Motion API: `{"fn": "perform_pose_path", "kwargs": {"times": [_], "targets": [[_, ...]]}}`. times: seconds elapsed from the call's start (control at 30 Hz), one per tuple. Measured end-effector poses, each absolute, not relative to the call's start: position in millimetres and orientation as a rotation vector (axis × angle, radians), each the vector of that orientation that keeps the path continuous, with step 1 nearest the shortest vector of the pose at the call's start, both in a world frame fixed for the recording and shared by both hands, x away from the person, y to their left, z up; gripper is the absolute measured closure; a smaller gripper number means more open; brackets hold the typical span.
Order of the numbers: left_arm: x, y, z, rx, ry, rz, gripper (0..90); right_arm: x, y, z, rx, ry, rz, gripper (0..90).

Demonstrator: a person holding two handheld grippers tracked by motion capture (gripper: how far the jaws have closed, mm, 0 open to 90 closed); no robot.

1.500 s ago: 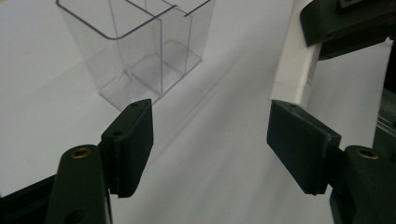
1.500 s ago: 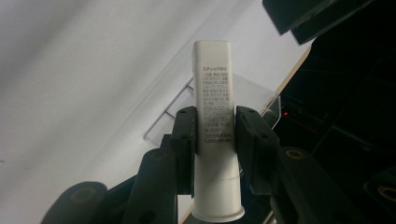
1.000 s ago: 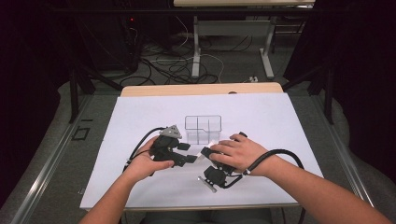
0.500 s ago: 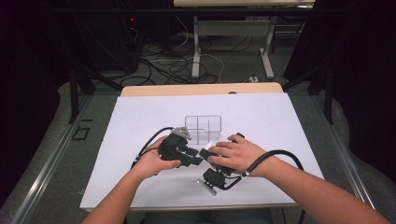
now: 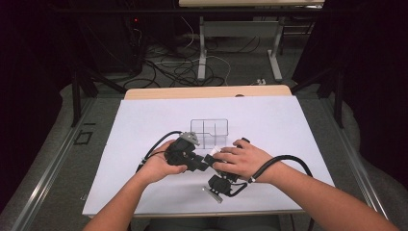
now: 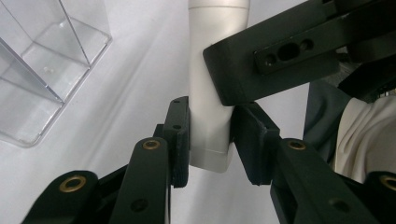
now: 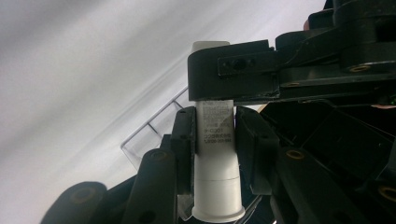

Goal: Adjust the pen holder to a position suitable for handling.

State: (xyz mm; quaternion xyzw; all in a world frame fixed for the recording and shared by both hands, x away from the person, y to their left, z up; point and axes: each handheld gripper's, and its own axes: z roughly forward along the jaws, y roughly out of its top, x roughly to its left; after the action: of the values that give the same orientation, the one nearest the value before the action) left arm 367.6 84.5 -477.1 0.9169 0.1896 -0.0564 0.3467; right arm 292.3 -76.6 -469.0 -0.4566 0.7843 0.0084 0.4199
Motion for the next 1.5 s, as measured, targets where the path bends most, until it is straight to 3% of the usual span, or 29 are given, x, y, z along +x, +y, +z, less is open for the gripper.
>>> {"fn": "perform_pose_path", "kwargs": {"times": [0.23, 0.37, 0.63, 0.77, 0.93, 1.33, 1.5], "targets": [[371, 87, -479, 2.357, 0.516, -0.154, 68.2, 294, -75, -467, -1.093, 2.006, 0.027, 67.4], [374, 91, -480, 2.315, 0.580, -0.146, 68.3, 299, -76, -463, -1.056, 2.016, 0.046, 58.0], [380, 101, -478, 2.211, 0.733, -0.081, 68.3, 308, -94, -456, -0.836, 2.064, 0.194, 48.7], [381, 103, -474, 2.141, 0.756, -0.046, 68.3, 311, -107, -454, -0.648, 2.137, 0.253, 41.5], [382, 101, -468, 2.079, 0.756, 0.008, 68.2, 313, -120, -453, -0.437, 2.194, 0.357, 40.6], [395, 96, -458, 2.041, 0.784, 0.057, 68.2, 330, -145, -466, 0.035, 2.404, 0.520, 20.1], [398, 96, -460, 1.981, 0.807, 0.095, 68.2, 342, -163, -474, 0.322, 2.466, 0.644, 16.1]]}}
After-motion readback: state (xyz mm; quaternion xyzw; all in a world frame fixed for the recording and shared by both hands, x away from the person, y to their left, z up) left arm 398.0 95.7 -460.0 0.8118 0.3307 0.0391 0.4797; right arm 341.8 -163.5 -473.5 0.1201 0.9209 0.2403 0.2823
